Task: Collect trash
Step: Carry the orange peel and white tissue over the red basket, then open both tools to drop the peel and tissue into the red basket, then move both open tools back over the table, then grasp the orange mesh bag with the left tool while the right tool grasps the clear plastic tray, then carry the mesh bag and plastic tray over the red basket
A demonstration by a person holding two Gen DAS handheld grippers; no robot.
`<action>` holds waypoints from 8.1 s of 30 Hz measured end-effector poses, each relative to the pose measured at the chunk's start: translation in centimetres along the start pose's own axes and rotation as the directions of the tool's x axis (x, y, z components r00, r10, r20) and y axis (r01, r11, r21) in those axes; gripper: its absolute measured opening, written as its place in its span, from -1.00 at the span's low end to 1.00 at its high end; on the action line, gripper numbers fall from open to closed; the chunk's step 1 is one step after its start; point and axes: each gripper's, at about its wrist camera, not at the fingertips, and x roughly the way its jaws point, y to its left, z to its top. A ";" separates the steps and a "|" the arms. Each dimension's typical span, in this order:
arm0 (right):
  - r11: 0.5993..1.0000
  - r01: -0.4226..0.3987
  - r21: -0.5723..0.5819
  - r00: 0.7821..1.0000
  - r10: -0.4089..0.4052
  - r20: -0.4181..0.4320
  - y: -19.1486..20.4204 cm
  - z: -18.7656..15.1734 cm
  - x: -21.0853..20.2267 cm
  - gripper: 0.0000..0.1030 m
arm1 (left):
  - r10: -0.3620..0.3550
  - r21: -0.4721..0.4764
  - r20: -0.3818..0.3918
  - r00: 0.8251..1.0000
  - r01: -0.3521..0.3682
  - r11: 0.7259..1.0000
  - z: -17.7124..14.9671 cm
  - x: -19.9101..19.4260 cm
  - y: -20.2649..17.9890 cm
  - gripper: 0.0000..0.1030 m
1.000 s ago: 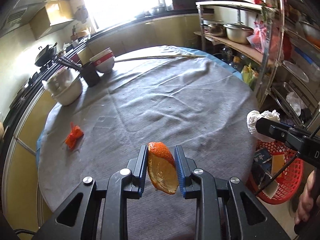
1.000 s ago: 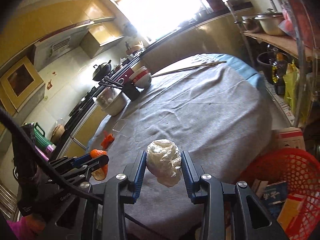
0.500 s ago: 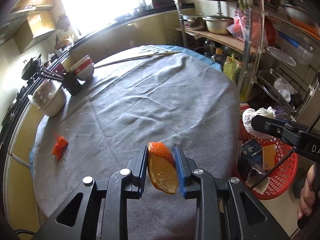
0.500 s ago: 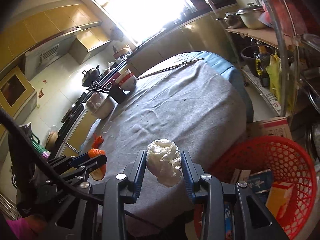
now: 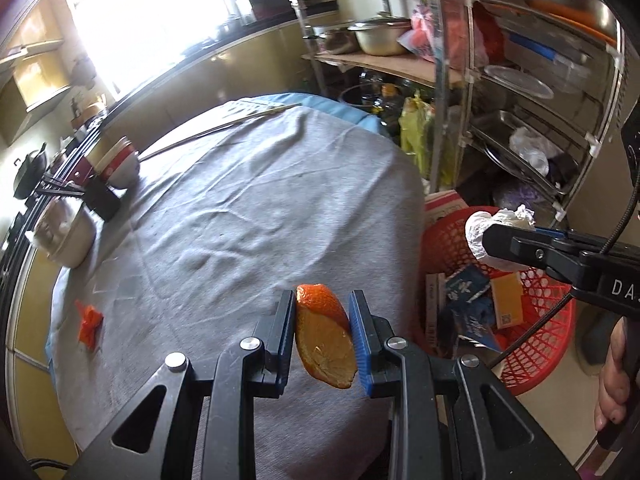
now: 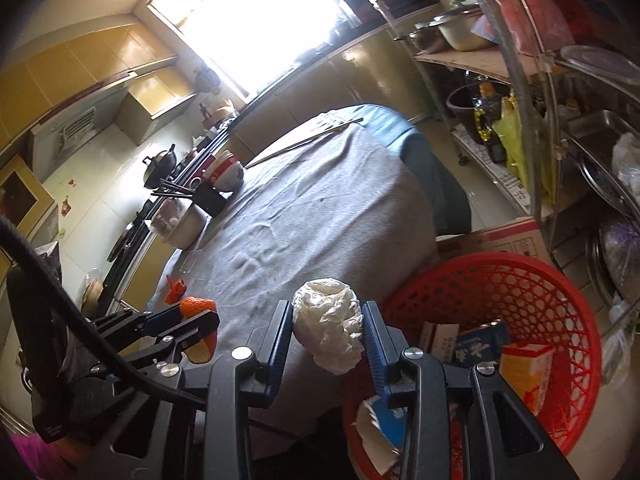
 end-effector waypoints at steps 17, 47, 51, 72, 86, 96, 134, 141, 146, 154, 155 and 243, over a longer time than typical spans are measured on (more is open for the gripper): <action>0.977 0.127 0.171 0.991 -0.119 -0.053 -7.6 -1.6 -2.0 -0.05 | -0.355 0.078 -0.064 0.933 0.359 0.930 0.6 2.9 -7.0 -0.39; 0.981 0.137 0.139 0.989 -0.129 -0.067 -2.9 0.5 0.3 0.17 | -0.194 -0.148 0.094 0.976 0.207 0.967 -3.4 -1.3 5.5 0.35; 0.990 0.119 0.070 0.991 -0.115 -0.069 0.5 0.9 1.3 0.17 | -0.110 -0.223 0.102 0.989 0.130 0.966 -4.7 -2.1 8.9 0.38; 0.967 -0.093 -0.237 0.974 0.039 -0.225 17.4 -1.1 10.0 0.17 | 0.166 -0.525 -0.017 0.986 -0.150 0.838 -13.6 -4.1 22.5 0.39; 0.946 -0.149 -0.286 0.947 0.053 -0.318 21.1 -2.7 14.2 0.17 | 0.185 -0.560 -0.065 0.981 -0.189 0.807 -15.5 -3.5 25.2 0.39; 0.939 -0.190 -0.288 0.926 0.074 -0.370 23.4 -3.3 17.4 0.17 | 0.172 -0.580 -0.113 0.979 -0.205 0.788 -16.7 -2.2 26.9 0.39; 0.907 -0.142 -0.395 0.919 -0.027 -0.392 25.8 -0.7 29.0 0.29 | 0.165 -0.603 -0.227 0.960 -0.271 0.750 -17.3 4.7 36.5 0.39; 0.887 -0.124 -0.446 0.925 -0.058 -0.374 26.1 1.2 32.4 0.39 | 0.140 -0.594 -0.201 0.970 -0.234 0.770 -14.8 6.8 38.5 0.39; 0.849 -0.142 -0.509 0.930 -0.062 -0.362 27.0 2.0 34.4 0.42 | 0.110 -0.558 -0.170 0.979 -0.188 0.808 -12.8 8.2 39.4 0.40; 0.801 -0.182 -0.570 0.934 -0.041 -0.355 28.1 3.5 37.0 0.46 | 0.075 -0.450 -0.119 0.990 -0.121 0.885 -10.0 9.6 39.7 0.39; 0.797 -0.195 -0.572 0.932 -0.031 -0.360 28.2 3.6 37.2 0.50 | 0.061 -0.440 -0.112 0.992 -0.105 0.892 -9.8 9.7 39.6 0.40; 0.907 -0.056 -0.418 0.996 0.020 -0.092 12.0 -2.0 8.5 0.09 | 0.040 -0.279 -0.077 0.996 -0.060 0.958 -6.0 1.5 13.8 -0.24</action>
